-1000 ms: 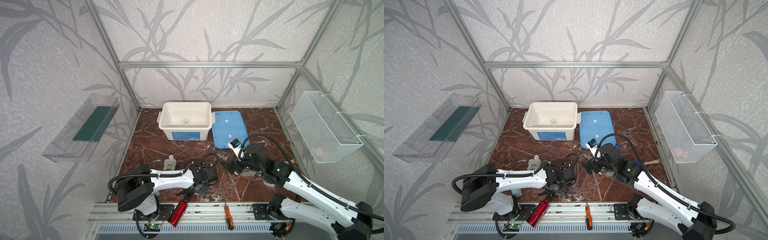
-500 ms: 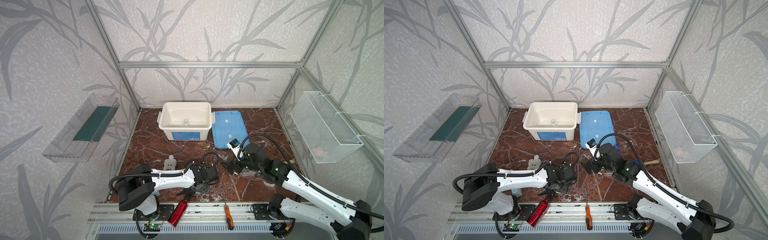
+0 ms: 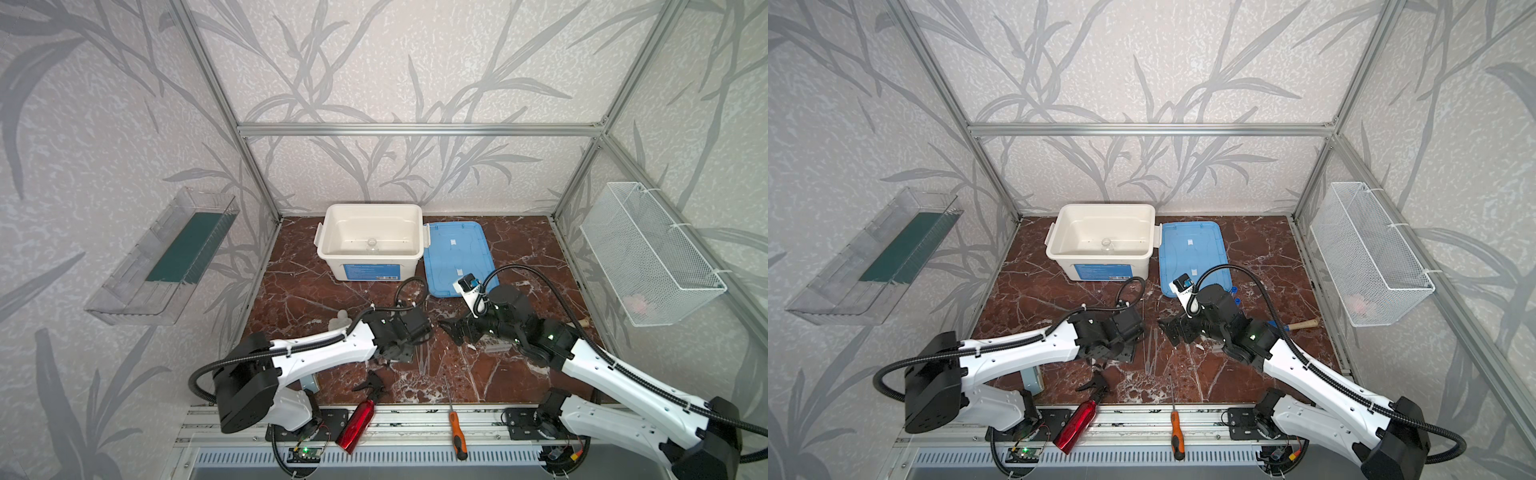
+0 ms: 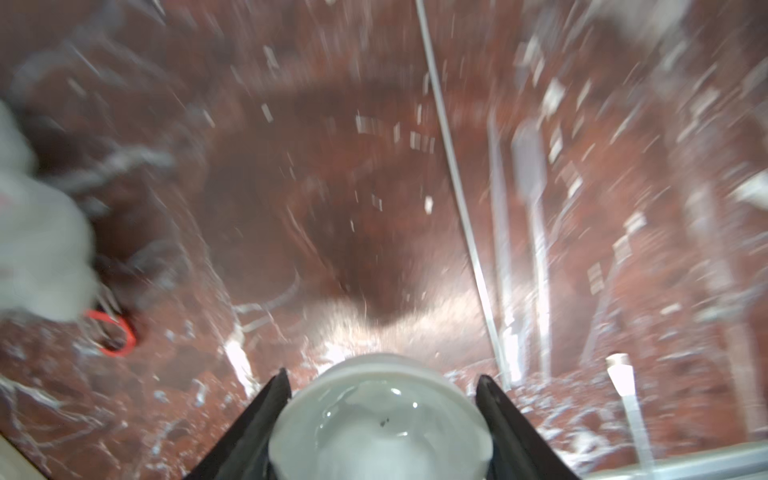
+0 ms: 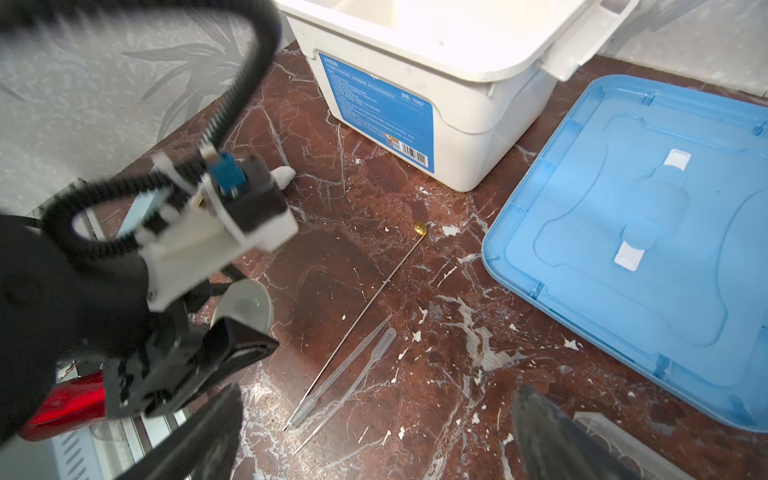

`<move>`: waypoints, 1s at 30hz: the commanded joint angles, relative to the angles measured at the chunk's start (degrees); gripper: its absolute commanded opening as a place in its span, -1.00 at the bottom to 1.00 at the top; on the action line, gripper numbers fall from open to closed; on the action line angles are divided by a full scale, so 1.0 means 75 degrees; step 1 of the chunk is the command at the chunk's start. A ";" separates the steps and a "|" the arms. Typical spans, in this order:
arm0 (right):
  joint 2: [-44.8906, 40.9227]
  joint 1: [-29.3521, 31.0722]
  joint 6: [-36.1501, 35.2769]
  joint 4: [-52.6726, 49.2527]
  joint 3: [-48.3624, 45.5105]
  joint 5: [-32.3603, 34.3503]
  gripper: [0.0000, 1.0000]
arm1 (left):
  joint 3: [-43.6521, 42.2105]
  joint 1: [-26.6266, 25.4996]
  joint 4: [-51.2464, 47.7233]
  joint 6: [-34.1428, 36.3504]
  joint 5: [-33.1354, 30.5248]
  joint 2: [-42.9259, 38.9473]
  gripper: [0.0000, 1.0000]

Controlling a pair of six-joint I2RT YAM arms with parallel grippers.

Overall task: Organize the chemistry lab equipment
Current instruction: 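Lower the left gripper onto the white funnel and grasp it, then lift the funnel over the white bin while the right gripper nears the bin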

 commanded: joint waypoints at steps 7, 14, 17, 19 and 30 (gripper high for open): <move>0.1186 0.0036 -0.0306 0.0412 0.2264 -0.0250 0.98 | 0.3018 0.2137 -0.1344 0.2213 -0.0142 -0.0132 -0.03; 0.2469 0.0025 -0.0399 0.0818 0.4003 -0.0562 0.98 | 0.5274 0.3694 -0.1563 0.2994 0.0706 0.1049 -0.04; 0.3311 0.0025 -0.0223 0.0489 0.4975 -0.0287 0.98 | 0.6278 0.4309 -0.1926 0.3265 0.0732 0.1912 -0.04; 0.3880 0.0026 -0.0164 0.0298 0.5577 -0.0246 0.98 | 0.6773 0.4718 -0.2032 0.3416 0.0722 0.2447 -0.04; 0.5983 0.0036 -0.0111 0.0056 0.7106 0.0189 0.99 | 0.8793 0.5672 -0.2618 0.4133 0.0006 0.5057 -0.05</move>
